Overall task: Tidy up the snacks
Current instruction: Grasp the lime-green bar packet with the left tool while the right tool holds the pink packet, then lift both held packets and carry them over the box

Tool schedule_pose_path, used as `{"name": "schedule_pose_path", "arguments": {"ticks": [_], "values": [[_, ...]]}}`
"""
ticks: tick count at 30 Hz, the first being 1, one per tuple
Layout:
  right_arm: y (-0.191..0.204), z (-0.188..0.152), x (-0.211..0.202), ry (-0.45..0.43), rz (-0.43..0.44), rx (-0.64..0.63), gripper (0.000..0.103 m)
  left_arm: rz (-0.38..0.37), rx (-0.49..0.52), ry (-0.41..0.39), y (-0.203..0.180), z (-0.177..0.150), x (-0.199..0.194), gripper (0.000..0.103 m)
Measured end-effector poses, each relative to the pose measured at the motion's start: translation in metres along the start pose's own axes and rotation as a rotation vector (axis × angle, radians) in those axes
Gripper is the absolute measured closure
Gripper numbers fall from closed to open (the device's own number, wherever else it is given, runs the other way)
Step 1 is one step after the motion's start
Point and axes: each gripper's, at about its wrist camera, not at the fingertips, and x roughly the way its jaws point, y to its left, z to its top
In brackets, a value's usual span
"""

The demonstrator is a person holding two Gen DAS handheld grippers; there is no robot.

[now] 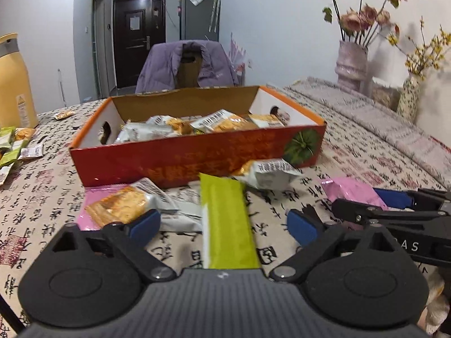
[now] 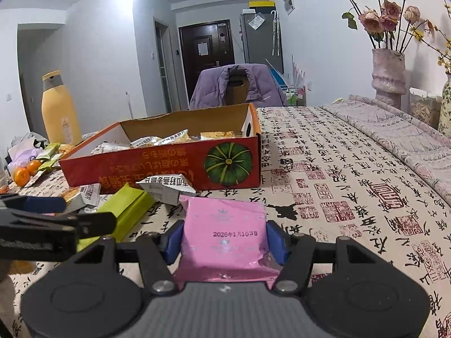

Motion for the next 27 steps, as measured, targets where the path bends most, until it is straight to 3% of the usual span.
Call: {"name": "schedule_pose_path", "arguments": {"ticks": [2,8,13,19,21,27], "values": [[-0.002,-0.001,-0.001,-0.003,0.003,0.004,0.043,0.003,0.004,0.021,-0.004,-0.001,0.005,0.02],[-0.006,-0.004,-0.005,-0.01,0.01,0.013,0.042,0.022,-0.012,0.06,-0.008,-0.003,0.017,0.03],[-0.007,-0.006,-0.008,-0.014,0.018,0.018,0.042,0.036,-0.041,0.083,-0.009,-0.002,0.026,0.033],[-0.007,-0.008,-0.01,-0.026,0.023,0.028,0.043,0.057,-0.068,0.095,-0.01,-0.004,0.032,0.051],[-0.007,-0.008,-0.01,-0.026,0.024,0.029,0.043,0.061,-0.088,0.087,-0.007,-0.005,0.031,0.062],[-0.006,-0.009,-0.01,-0.025,0.029,0.03,0.043,0.021,-0.126,0.062,-0.002,-0.008,0.024,0.063]]}}
